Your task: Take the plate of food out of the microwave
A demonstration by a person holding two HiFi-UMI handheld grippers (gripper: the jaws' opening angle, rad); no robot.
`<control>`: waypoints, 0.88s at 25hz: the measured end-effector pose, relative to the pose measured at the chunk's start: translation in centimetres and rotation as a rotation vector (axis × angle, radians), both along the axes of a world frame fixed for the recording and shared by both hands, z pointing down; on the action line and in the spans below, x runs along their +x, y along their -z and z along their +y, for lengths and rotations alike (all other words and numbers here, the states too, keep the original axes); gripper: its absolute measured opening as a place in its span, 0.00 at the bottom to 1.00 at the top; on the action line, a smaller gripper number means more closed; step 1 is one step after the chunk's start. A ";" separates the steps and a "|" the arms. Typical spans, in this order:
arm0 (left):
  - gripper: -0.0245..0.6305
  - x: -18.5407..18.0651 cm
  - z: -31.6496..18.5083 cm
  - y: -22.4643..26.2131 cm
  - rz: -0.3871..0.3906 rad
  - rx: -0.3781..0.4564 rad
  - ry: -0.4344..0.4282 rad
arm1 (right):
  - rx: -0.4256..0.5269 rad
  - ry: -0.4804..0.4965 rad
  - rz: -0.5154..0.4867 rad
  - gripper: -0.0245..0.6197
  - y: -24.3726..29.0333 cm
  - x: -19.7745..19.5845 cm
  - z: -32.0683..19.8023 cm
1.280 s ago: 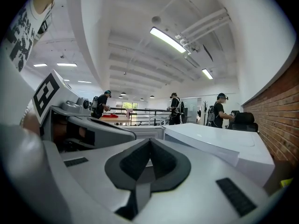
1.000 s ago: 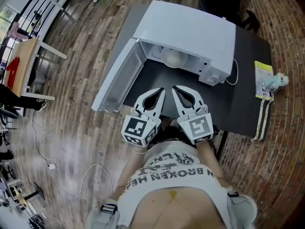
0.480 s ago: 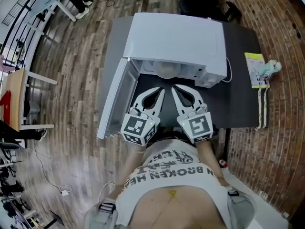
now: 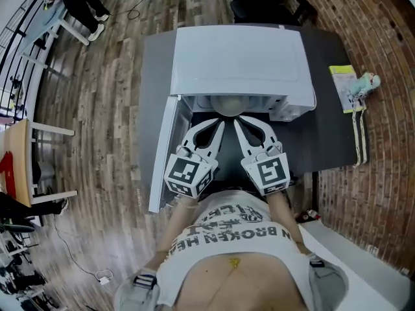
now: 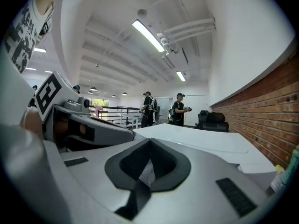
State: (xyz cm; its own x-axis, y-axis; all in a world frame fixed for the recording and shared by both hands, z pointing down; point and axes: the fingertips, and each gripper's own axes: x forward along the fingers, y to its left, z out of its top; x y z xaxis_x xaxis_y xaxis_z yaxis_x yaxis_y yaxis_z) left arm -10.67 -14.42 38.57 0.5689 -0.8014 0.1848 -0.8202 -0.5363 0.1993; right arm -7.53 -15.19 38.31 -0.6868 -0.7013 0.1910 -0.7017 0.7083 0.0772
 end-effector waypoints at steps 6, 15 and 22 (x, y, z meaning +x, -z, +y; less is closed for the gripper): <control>0.05 -0.7 -1.0 -0.6 0.039 -0.013 -0.065 | -0.036 -0.064 0.025 0.05 -1.1 -0.9 -1.0; 0.05 -1.8 -2.7 -1.5 0.074 -0.020 -0.128 | -0.042 -0.123 0.019 0.05 -2.1 -1.9 -2.4; 0.05 -1.1 -4.2 -2.8 0.049 -0.048 -0.108 | -0.047 -0.102 0.022 0.05 -2.6 -0.6 -3.9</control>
State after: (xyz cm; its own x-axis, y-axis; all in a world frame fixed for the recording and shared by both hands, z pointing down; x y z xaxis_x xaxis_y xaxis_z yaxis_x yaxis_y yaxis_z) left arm -11.81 -18.61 41.37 0.6607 -0.7260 0.1909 -0.7467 -0.6098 0.2655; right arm -8.12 -19.10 40.92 -0.6073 -0.7575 0.2395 -0.7690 0.6362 0.0621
